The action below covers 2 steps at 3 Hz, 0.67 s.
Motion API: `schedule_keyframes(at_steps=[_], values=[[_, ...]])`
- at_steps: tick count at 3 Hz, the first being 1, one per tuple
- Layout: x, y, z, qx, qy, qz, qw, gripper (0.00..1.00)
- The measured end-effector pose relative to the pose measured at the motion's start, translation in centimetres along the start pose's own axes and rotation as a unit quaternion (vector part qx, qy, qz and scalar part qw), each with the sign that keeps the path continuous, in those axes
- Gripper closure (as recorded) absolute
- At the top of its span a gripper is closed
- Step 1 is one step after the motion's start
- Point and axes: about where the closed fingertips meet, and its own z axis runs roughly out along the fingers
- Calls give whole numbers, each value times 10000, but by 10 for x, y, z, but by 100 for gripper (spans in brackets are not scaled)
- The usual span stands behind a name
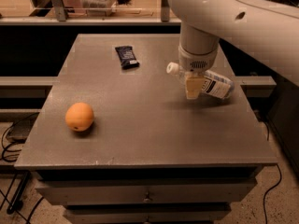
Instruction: Knock blue plastic bottle over
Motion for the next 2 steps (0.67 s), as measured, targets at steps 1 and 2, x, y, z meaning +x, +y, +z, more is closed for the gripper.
schedule_keyframes(at_steps=[1,2], values=[[-9,0,8,-129,-89,5,9999,0],[-9,0,8,-129,-89,5,9999,0]])
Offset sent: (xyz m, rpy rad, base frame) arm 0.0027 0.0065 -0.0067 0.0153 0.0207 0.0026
